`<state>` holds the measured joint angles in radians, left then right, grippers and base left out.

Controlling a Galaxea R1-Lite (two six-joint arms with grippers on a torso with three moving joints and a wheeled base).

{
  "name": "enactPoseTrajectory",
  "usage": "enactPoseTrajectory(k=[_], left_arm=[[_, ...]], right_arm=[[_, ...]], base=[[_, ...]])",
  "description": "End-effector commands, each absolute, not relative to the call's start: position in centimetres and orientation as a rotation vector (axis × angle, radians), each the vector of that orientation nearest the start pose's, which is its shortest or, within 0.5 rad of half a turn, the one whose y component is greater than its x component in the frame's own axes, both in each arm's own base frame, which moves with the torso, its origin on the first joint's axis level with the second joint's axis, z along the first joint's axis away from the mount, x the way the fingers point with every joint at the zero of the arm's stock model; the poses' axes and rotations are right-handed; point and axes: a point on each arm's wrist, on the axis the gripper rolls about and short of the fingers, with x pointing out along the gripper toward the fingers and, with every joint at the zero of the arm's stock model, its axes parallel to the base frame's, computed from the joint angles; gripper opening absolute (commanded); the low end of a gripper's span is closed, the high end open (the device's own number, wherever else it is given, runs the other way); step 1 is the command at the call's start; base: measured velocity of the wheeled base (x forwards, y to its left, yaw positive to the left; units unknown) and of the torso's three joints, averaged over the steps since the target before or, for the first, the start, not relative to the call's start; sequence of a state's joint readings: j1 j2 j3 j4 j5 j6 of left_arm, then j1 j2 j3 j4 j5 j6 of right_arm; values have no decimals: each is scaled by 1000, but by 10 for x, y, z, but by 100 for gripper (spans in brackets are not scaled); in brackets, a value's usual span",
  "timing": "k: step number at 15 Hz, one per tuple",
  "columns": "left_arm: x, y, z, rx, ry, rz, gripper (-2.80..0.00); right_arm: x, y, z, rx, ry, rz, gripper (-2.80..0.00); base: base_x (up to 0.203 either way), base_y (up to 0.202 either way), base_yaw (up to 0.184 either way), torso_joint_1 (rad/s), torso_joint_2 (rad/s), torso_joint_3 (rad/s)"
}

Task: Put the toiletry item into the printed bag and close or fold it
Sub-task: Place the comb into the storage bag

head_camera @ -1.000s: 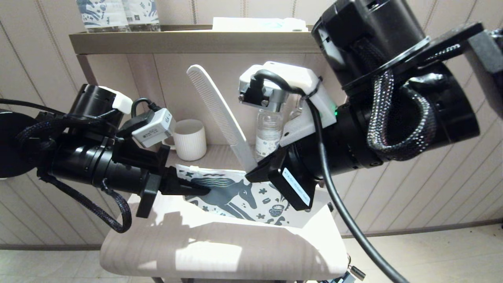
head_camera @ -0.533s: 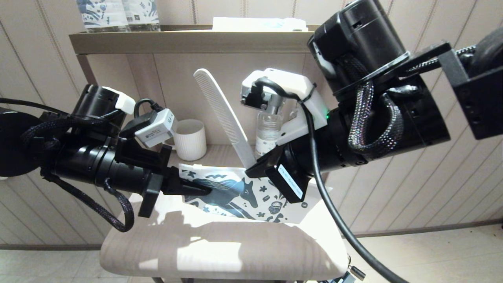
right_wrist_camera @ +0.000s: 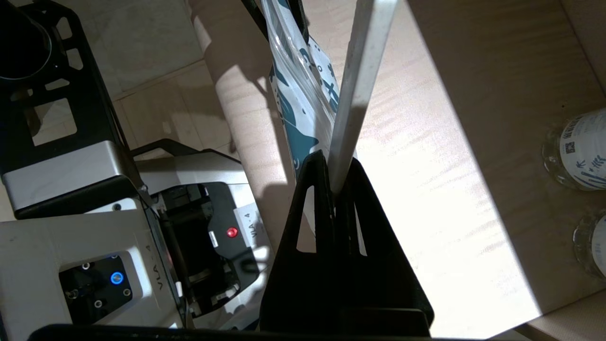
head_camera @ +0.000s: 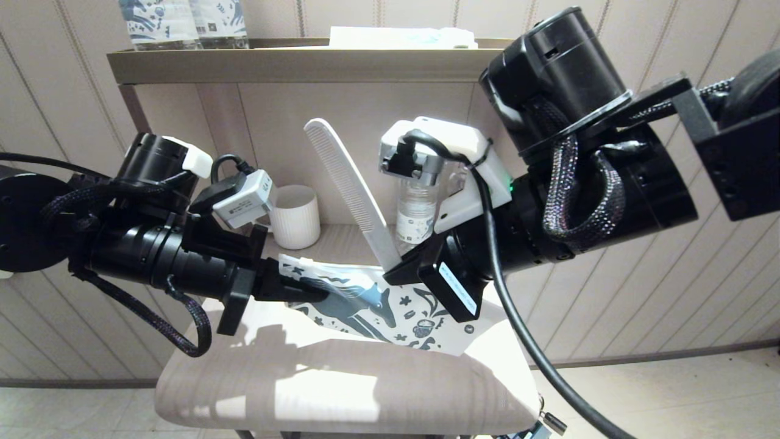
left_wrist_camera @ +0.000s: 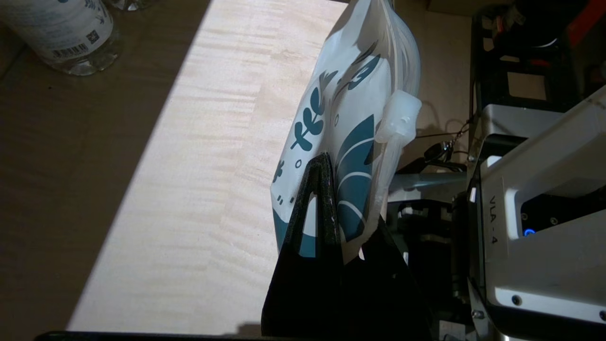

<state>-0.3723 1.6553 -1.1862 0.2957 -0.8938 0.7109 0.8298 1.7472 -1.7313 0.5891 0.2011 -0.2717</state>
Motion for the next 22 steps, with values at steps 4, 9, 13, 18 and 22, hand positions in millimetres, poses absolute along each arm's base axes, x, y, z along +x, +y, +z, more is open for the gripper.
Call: enactPoseTrajectory(k=[4, 9, 13, 18, 22], left_arm=[[258, -120, 219, 380, 321, -1411, -280], [261, -126, 217, 396, 282, -1422, -280], [261, -126, 217, 394, 284, -1423, -280], [262, -126, 217, 392, 283, -1424, -280], [262, -126, 216, 388, 288, -1423, -280]], right_arm=[[201, 228, 323, -423, 419, 1082, -280], [200, 231, 319, -423, 416, 1092, -280], [201, 233, 308, -434, 443, 1093, -280], [206, 234, 297, -443, 472, 1088, -280], [202, 228, 291, -448, 457, 1086, -280]], base=[[0, 0, 0, 0, 0, 0], [0, 0, 0, 0, 0, 0], [0, 0, 0, 0, 0, 0], [0, 0, 0, 0, 0, 0], [0, 0, 0, 0, 0, 0]])
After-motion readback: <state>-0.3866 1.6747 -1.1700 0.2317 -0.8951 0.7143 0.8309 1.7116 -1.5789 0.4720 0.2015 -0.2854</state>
